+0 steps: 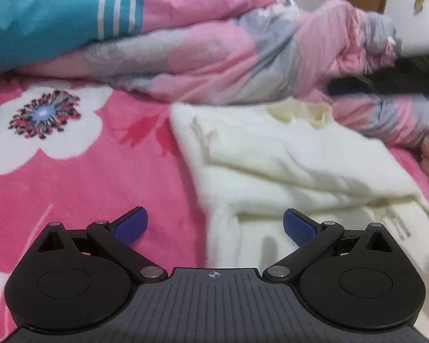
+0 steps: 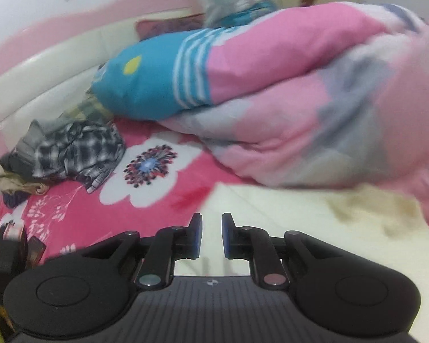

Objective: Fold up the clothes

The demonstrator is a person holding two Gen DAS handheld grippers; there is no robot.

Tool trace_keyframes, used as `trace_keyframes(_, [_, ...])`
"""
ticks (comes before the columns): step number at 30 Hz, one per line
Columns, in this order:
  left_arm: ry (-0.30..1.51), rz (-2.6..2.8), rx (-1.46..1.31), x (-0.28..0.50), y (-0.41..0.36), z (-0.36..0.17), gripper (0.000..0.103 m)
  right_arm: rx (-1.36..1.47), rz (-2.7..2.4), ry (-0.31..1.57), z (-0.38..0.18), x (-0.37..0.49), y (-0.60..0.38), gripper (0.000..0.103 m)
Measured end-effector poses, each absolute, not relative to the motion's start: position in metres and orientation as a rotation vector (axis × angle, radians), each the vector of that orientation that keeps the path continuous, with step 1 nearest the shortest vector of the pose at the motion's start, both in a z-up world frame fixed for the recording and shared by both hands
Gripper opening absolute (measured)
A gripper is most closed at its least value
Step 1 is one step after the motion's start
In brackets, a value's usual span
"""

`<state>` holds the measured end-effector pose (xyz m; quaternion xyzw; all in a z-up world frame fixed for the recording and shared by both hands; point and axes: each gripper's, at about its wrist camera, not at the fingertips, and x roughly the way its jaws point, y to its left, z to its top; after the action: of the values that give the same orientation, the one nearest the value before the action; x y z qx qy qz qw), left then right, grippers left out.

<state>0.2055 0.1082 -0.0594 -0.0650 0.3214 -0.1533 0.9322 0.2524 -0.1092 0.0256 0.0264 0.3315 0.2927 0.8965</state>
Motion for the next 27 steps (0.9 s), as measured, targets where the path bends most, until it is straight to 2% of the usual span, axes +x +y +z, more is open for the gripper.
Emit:
trace_keyframes(7, [0.528,-0.291,-0.183,0.2,0.109,-0.05,0.102,0.433,0.246,0.539,0.049,0.154,-0.296,0.015])
trace_keyframes(13, [0.506,-0.295,-0.187,0.202,0.093,-0.047,0.098,0.657,0.048,0.579,0.014,0.108,-0.412,0.016])
trace_keyframes(17, [0.534,-0.258,-0.182,0.201,0.086,-0.049,0.091,0.746,0.127,0.659,-0.021,0.135,-0.424,0.028])
trace_keyframes(18, [0.545,-0.248,-0.179,0.202,0.085,-0.049,0.081,0.762,0.149,0.666,-0.029,0.146,-0.424,0.03])
trace_keyframes(19, [0.552,-0.238,-0.168,0.202,0.085,-0.049,0.076,0.767,0.176,0.675,-0.034,0.159,-0.422,0.031])
trace_keyframes(23, [0.584,-0.203,-0.122,0.206,0.087,-0.049,0.072,0.84,0.257,0.686,-0.071,0.213,-0.423,0.04])
trace_keyframes(27, [0.601,-0.185,-0.099,0.217,0.086,-0.045,0.071,1.004,0.297,0.64,-0.118,0.238,-0.436,0.04])
